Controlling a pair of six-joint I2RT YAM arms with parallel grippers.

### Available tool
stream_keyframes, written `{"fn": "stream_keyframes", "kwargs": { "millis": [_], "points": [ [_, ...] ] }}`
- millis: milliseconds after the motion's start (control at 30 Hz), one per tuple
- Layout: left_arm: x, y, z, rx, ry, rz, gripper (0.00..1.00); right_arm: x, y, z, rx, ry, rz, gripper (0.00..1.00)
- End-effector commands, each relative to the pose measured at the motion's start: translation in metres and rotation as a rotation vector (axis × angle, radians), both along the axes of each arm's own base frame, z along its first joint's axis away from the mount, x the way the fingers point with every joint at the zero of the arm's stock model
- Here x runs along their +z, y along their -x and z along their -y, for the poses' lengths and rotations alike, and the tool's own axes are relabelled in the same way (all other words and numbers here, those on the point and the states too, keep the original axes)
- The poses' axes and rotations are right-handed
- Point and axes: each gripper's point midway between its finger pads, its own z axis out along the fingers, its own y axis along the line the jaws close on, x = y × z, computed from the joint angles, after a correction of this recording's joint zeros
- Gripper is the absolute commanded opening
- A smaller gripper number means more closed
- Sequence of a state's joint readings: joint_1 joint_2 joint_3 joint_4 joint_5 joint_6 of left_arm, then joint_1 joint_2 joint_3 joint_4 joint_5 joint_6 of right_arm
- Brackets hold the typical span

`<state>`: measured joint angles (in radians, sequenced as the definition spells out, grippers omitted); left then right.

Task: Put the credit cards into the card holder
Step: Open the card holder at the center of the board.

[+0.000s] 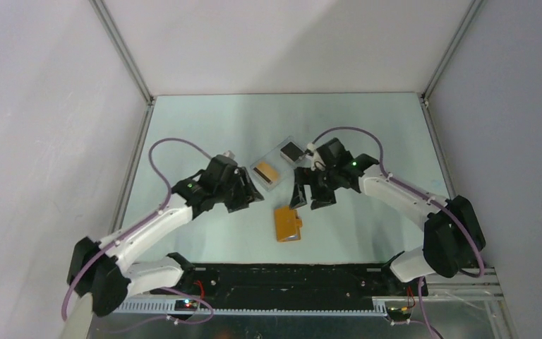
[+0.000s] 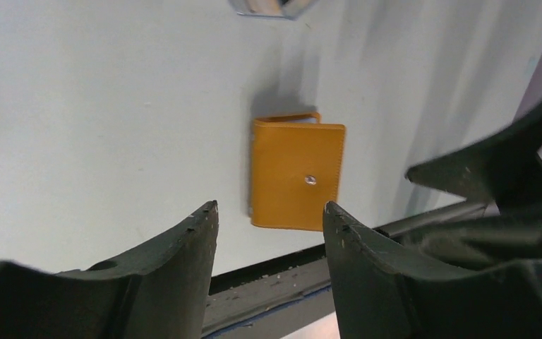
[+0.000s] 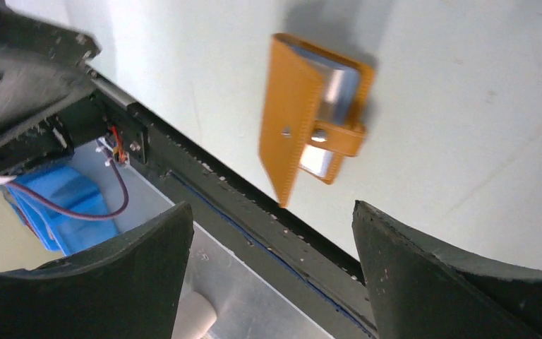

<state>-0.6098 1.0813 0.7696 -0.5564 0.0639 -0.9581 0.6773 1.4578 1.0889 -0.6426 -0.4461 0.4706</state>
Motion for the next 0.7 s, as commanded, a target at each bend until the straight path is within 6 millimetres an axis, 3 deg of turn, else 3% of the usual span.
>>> {"fn": "stream_keyframes", "kwargs": {
  "millis": [0,33,67,100,133,167,200,233,267,300,367,567,667],
  "points": [
    [0.015,0.001,0.043,-0.148,0.020,0.006,0.63,0.001,-0.014,0.025,-0.100,-0.075,-0.048,0.85],
    [0.005,0.001,0.050,-0.163,-0.007,-0.023,0.63,-0.007,-0.012,0.030,-0.114,-0.074,-0.080,0.83],
    [0.008,0.004,0.062,-0.194,-0.005,-0.025,0.65,-0.011,-0.018,0.038,-0.147,-0.076,-0.092,0.82],
    [-0.006,0.005,0.068,-0.205,-0.036,-0.065,0.66,-0.019,-0.016,0.042,-0.161,-0.073,-0.128,0.78],
    [-0.003,0.007,0.080,-0.226,-0.035,-0.067,0.68,-0.025,-0.021,0.049,-0.189,-0.071,-0.146,0.75],
    [-0.017,0.007,0.083,-0.229,-0.076,-0.100,0.69,-0.031,-0.020,0.052,-0.201,-0.065,-0.166,0.73],
    [-0.011,0.007,0.095,-0.250,-0.080,-0.083,0.71,-0.038,-0.023,0.058,-0.220,-0.057,-0.181,0.71],
    [-0.024,0.006,0.093,-0.243,-0.152,-0.107,0.73,-0.043,-0.022,0.060,-0.224,-0.049,-0.195,0.71],
    [-0.015,0.003,0.103,-0.253,-0.164,-0.080,0.78,-0.050,-0.024,0.064,-0.233,-0.037,-0.214,0.70],
    [-0.028,0.005,0.099,-0.255,-0.239,-0.105,0.80,-0.054,-0.023,0.064,-0.234,-0.033,-0.227,0.69],
    [-0.029,0.002,0.107,-0.260,-0.271,-0.107,0.83,-0.064,-0.022,0.063,-0.230,-0.026,-0.262,0.65],
    [-0.039,-0.001,0.117,-0.281,-0.352,-0.123,0.86,-0.091,-0.015,0.056,-0.222,-0.020,-0.389,0.33],
    [-0.051,0.003,0.107,-0.309,-0.486,-0.164,0.86,-0.099,-0.011,0.052,-0.213,-0.024,-0.431,0.16]
  ]
}}
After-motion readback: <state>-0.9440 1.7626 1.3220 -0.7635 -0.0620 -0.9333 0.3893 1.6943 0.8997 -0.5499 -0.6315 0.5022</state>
